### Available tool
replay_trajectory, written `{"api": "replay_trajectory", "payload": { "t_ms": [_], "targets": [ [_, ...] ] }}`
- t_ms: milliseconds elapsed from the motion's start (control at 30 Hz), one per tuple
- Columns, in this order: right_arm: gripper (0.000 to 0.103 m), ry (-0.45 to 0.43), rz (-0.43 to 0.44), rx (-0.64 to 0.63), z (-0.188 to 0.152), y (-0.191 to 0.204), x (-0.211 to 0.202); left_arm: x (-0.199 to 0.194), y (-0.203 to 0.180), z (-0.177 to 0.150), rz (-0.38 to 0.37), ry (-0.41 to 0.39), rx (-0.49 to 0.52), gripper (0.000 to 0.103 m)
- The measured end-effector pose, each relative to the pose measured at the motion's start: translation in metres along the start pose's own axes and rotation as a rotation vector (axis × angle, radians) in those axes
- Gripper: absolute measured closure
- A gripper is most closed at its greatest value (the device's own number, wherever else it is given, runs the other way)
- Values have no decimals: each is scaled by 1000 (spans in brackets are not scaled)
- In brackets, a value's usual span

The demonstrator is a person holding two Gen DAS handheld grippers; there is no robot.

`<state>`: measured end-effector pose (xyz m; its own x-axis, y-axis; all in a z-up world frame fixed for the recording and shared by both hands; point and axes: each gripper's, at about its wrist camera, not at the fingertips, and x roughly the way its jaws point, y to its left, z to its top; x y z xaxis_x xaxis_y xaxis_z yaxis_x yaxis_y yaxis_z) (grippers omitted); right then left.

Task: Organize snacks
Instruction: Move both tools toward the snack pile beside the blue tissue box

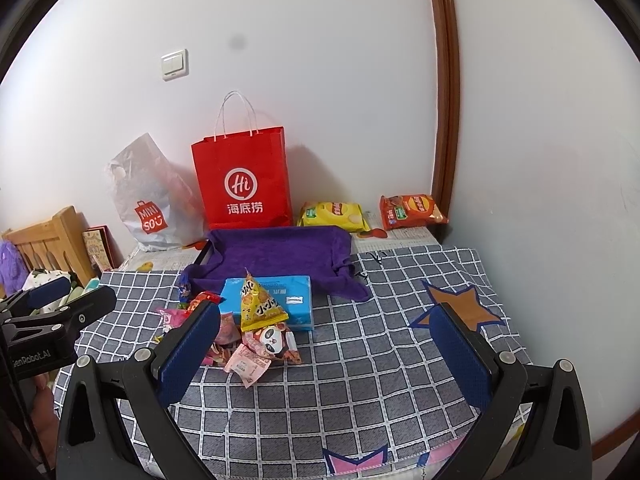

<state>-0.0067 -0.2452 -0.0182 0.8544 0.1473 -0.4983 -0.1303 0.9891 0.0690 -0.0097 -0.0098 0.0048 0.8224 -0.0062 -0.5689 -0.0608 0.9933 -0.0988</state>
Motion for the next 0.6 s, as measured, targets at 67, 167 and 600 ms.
{"api": "replay_trajectory", "payload": {
  "t_ms": [67,167,600],
  "targets": [
    [0,-1,3,-2,0,0,0,-1,-1,0,-2,-1,1,1],
    [0,0,5,-3,-1,1,0,-2,-1,0,-1,-1,4,1],
    [0,14,11,3,-8,5,10,3,-1,0,1,8,1,1]
  ]
}}
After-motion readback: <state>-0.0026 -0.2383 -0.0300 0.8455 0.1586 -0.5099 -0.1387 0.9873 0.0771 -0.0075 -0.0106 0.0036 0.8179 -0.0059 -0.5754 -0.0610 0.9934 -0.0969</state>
